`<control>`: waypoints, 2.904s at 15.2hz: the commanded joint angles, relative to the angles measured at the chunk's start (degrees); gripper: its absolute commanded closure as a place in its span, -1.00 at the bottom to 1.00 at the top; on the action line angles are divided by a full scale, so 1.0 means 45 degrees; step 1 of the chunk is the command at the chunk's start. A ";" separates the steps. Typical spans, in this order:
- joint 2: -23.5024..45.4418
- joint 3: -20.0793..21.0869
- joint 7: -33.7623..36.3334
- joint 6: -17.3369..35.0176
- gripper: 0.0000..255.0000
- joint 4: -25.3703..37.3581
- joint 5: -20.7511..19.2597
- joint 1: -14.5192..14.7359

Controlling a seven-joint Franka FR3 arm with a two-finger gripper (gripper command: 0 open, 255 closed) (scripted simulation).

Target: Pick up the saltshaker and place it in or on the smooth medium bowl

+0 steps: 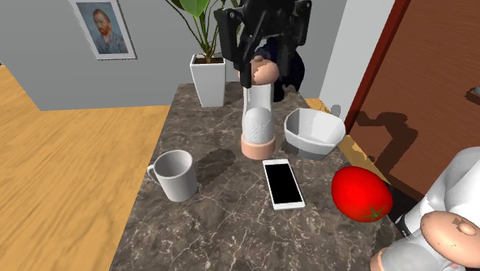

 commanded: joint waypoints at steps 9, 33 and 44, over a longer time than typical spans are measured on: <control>-0.0944 -0.1010 -0.1646 -0.1476 1.00 0.0618 0.0407 -0.0827; -0.4452 -0.4856 -0.7222 -0.1466 1.00 -0.2979 0.0466 -0.2391; -0.5686 -0.4932 -0.7434 0.0492 1.00 -0.6157 0.0634 -0.2300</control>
